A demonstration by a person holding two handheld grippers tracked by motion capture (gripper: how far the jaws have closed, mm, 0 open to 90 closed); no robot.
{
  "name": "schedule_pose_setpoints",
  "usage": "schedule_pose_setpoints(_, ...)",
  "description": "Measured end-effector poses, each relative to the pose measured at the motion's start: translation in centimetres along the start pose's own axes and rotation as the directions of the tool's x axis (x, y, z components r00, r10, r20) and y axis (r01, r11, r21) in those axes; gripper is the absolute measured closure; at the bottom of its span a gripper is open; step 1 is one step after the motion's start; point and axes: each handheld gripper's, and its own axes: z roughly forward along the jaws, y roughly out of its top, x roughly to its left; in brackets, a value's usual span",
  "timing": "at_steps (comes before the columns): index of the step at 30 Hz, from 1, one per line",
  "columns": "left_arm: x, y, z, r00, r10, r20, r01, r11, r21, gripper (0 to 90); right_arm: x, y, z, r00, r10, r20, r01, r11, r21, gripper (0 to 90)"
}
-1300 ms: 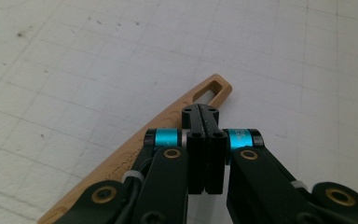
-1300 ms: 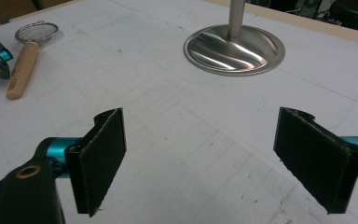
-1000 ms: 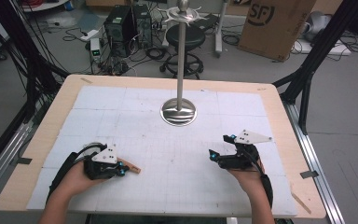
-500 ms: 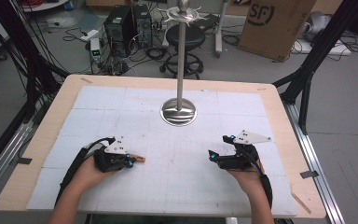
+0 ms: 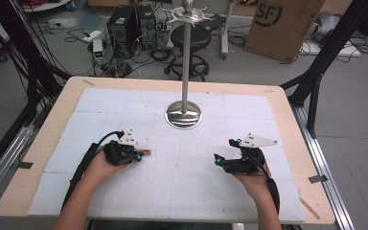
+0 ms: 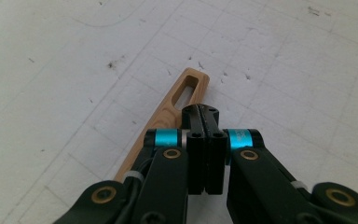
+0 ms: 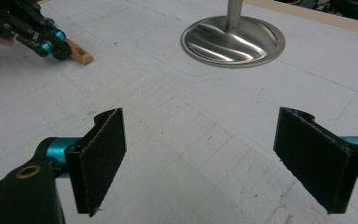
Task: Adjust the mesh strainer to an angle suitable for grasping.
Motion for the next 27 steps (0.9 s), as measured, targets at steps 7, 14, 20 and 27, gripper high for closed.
schedule_pose_setpoints(7, -0.2, 0.0, -0.6, 1.0000, -0.001, 0.008, 0.001, 0.9999, -0.015, 87.9, 0.1, -0.1, 0.1, 1.0000, 0.002, 0.000, -0.002, 1.000, 0.004, 16.0)
schedule_pose_setpoints(14, -0.3, 0.2, -0.9, 0.9997, 0.000, 0.025, 0.001, 0.9994, -0.035, 88.0, 0.2, -0.1, 0.4, 1.0000, -0.001, -0.002, 0.001, 1.000, 0.012, 16.0)
schedule_pose_setpoints(20, -0.6, 1.2, 0.3, 0.9996, 0.016, -0.024, -0.016, 0.9997, 0.016, 88.0, 0.2, -0.1, 0.6, 1.0000, -0.001, -0.005, 0.001, 1.000, 0.019, 16.0)
schedule_pose_setpoints(27, 0.1, 1.8, 1.2, 0.9961, -0.009, -0.088, 0.013, 0.9989, 0.044, 88.1, 0.1, -0.2, 0.7, 1.0000, 0.003, -0.006, -0.003, 1.000, 0.024, 16.0)
